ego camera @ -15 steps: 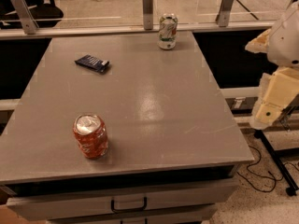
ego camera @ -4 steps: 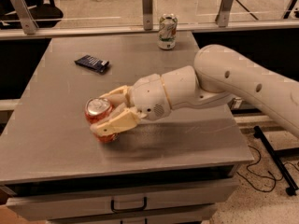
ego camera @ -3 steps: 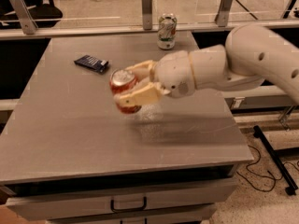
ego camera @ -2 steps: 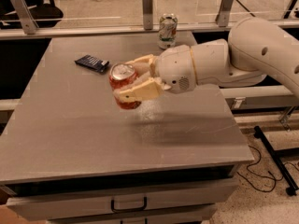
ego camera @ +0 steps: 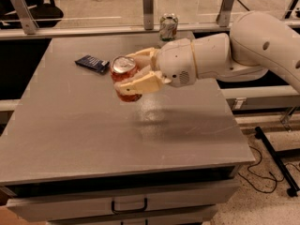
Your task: Move coke can near rxbar blueberry
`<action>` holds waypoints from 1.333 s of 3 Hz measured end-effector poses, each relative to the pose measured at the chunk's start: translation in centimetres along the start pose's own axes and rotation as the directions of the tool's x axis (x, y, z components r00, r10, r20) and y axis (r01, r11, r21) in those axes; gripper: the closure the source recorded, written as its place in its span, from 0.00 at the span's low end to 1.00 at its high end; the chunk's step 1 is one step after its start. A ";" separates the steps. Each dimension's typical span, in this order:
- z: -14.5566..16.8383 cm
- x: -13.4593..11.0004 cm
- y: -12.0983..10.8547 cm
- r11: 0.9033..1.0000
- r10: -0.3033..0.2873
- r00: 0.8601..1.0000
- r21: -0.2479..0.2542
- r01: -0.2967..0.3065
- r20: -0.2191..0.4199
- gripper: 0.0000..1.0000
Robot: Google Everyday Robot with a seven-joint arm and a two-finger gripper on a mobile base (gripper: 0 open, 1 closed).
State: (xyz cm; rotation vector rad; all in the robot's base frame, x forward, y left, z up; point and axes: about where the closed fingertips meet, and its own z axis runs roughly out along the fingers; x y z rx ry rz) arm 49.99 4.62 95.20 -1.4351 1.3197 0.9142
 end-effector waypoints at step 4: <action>2.6 3.3 -17.1 0.971 -0.130 0.991 0.204 0.121 0.030 1.00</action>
Offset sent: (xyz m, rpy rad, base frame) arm 0.1652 -0.0092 0.0159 0.0514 -0.2343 -0.1317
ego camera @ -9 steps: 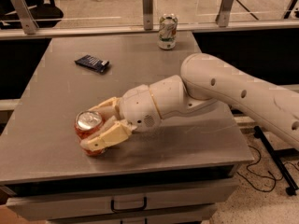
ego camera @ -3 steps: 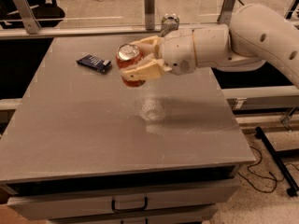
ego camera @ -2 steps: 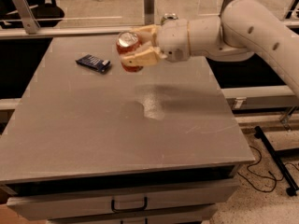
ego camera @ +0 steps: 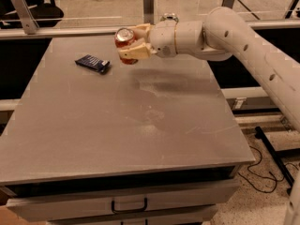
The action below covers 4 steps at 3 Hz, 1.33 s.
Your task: Move coke can near rxbar blueberry
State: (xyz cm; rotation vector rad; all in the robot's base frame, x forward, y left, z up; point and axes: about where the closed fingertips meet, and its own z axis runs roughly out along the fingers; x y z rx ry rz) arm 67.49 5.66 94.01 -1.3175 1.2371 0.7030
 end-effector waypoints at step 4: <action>5.4 4.9 -1.9 0.993 0.097 0.995 0.065 -0.095 -0.023 0.12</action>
Offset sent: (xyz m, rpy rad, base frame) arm 0.0453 0.0104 -0.0479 0.0125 0.0708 -0.1397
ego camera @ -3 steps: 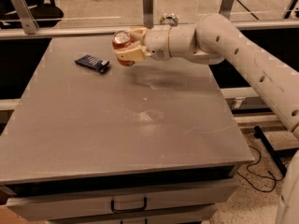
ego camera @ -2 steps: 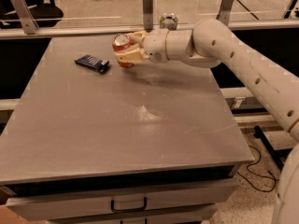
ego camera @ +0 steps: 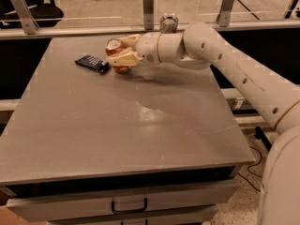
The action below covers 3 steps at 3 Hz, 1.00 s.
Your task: Move coke can near rxbar blueberry
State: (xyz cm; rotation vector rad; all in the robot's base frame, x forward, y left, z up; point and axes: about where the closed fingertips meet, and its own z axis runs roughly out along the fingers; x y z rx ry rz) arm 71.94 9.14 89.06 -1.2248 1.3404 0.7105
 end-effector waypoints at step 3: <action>-2.6 -0.4 0.4 0.999 -0.018 1.000 0.049 0.017 0.013 0.00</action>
Offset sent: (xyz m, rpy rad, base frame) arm -0.0007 -0.0186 0.0064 0.0351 -0.0294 -0.0497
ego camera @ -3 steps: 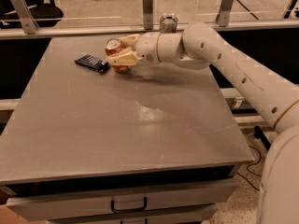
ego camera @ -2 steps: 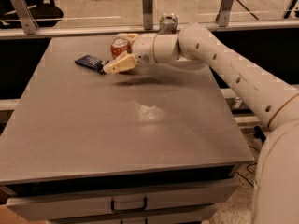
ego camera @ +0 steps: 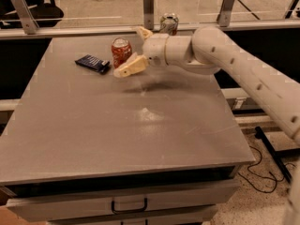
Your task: Move coke can near rxbar blueberry
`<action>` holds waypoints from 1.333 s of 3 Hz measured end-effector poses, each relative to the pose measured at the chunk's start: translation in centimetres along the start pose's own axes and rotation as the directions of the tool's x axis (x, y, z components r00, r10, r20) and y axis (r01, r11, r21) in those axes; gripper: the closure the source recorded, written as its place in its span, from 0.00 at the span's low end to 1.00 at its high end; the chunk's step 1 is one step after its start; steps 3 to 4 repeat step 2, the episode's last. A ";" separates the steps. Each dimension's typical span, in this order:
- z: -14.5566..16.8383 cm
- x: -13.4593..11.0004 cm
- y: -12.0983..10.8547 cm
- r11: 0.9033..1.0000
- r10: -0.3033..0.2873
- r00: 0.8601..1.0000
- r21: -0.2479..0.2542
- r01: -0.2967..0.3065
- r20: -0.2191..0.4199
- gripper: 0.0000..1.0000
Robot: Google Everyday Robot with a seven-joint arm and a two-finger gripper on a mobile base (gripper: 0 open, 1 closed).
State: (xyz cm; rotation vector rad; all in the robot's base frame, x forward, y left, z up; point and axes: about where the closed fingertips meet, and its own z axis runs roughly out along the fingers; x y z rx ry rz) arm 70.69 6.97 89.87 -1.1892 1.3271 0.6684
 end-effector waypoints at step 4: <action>-8.5 -6.0 4.2 0.985 -0.147 0.989 0.099 0.143 0.033 0.00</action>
Offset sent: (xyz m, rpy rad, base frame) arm -0.0537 -0.0211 0.0409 0.0065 -0.1123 -0.0266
